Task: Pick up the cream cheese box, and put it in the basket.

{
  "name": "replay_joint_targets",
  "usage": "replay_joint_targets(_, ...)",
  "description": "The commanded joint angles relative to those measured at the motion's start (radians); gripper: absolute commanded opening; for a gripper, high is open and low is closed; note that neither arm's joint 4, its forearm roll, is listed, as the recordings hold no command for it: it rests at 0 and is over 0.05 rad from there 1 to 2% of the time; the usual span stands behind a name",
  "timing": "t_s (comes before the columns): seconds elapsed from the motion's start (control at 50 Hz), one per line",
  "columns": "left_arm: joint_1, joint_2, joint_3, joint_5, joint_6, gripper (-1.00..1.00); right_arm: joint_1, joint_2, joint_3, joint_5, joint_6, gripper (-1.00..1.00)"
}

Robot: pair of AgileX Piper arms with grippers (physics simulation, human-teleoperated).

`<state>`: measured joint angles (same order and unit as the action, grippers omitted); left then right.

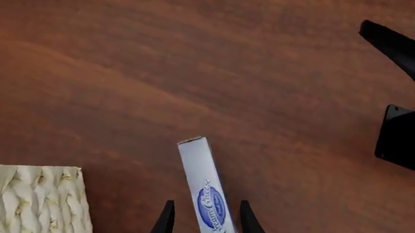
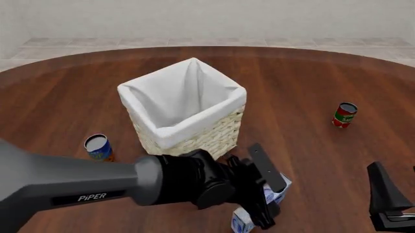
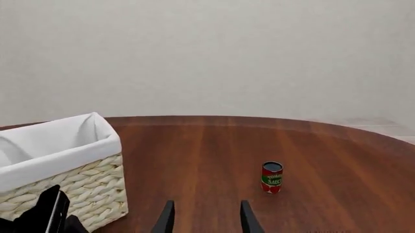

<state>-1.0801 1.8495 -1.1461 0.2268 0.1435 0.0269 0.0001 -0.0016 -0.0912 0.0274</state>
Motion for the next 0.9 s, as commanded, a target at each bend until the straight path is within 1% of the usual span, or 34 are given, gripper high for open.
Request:
replay_joint_targets(0.02,-0.018,0.042,-0.038,0.025,-0.016,1.00,0.000,0.000,0.000,0.000,0.000,1.00)
replay_joint_targets(0.12,-0.038,0.060,-0.061,0.043,-0.030,1.00,0.000,0.000,0.000,0.000,0.000,1.00)
replay_joint_targets(0.16,-0.035,0.065,-0.070,0.053,-0.056,1.00,0.000,0.000,0.000,0.000,0.000,1.00)
replay_joint_targets(0.18,-0.038,0.069,-0.081,0.065,-0.094,1.00,0.000,0.000,0.000,0.000,0.000,1.00)
replay_joint_targets(0.22,-0.033,0.069,-0.074,0.056,-0.062,1.00,0.000,0.000,0.000,0.000,0.000,1.00)
replay_joint_targets(0.26,-0.032,0.074,-0.070,0.050,-0.067,1.00,0.000,0.000,0.000,0.000,0.000,1.00)
replay_joint_targets(0.28,-0.040,0.089,-0.075,0.055,-0.083,1.00,0.000,0.000,0.000,0.000,0.000,1.00)
replay_joint_targets(0.34,-0.042,0.099,-0.068,0.045,-0.081,1.00,0.000,0.000,0.000,0.000,0.000,1.00)
replay_joint_targets(0.36,-0.059,0.114,-0.079,0.054,-0.110,1.00,0.000,0.000,0.000,0.000,0.000,1.00)
replay_joint_targets(0.42,-0.058,0.124,-0.074,0.045,-0.101,1.00,0.000,0.000,0.000,0.000,0.000,1.00)
replay_joint_targets(0.5,-0.060,0.146,-0.077,0.043,-0.134,1.00,0.000,0.000,0.000,0.000,0.000,1.00)
replay_joint_targets(0.9,-0.072,0.187,-0.060,0.018,-0.166,1.00,0.000,0.000,0.000,0.000,0.000,1.00)
